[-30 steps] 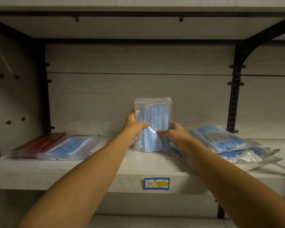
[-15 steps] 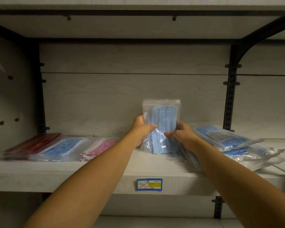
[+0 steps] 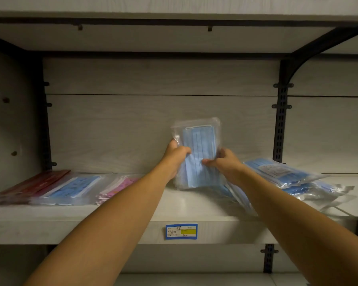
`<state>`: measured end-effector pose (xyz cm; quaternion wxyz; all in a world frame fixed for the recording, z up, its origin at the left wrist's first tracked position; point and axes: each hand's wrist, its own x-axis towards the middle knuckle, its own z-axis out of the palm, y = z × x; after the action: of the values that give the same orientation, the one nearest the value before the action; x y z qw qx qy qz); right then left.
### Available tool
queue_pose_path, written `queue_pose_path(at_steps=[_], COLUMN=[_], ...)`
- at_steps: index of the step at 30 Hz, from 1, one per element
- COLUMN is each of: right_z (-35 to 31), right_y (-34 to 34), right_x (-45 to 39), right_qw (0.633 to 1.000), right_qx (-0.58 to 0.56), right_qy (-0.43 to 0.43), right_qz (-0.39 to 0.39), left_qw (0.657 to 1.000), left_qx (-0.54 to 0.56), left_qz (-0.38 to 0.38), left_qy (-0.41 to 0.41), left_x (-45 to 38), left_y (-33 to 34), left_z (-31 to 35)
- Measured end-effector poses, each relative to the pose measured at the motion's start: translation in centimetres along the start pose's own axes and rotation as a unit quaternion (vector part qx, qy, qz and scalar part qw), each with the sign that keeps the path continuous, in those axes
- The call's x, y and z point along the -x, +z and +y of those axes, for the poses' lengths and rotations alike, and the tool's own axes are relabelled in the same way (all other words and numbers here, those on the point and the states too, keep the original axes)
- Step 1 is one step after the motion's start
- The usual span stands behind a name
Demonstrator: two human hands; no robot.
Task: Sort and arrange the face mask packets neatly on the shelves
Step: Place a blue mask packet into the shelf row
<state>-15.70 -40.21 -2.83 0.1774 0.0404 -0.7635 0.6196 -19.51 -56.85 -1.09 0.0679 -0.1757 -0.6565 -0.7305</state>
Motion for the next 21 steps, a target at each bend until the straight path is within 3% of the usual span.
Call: queue_pose_path(at_steps=[7,15,21], right_z=[-0.5,0.4,0.9], right_y=[2.2,3.0,3.0], right_x=[0.5,0.6,0.8], right_qw=[0.998,0.999,0.999], right_qx=[-0.056,-0.046,-0.036], right_qy=[-0.015,-0.002,-0.008], right_qz=[0.015,0.021,0.023], left_qw=[0.998,0.999,0.996], left_qx=[0.023,0.018,-0.085], left_qz=[0.029,0.036,0.038], left_qy=[0.055,0.021,0.004], left_x=[-0.3,0.4,1.0], left_y=[-2.3,-2.0,-2.3], left_z=[1.4,0.8,0.3])
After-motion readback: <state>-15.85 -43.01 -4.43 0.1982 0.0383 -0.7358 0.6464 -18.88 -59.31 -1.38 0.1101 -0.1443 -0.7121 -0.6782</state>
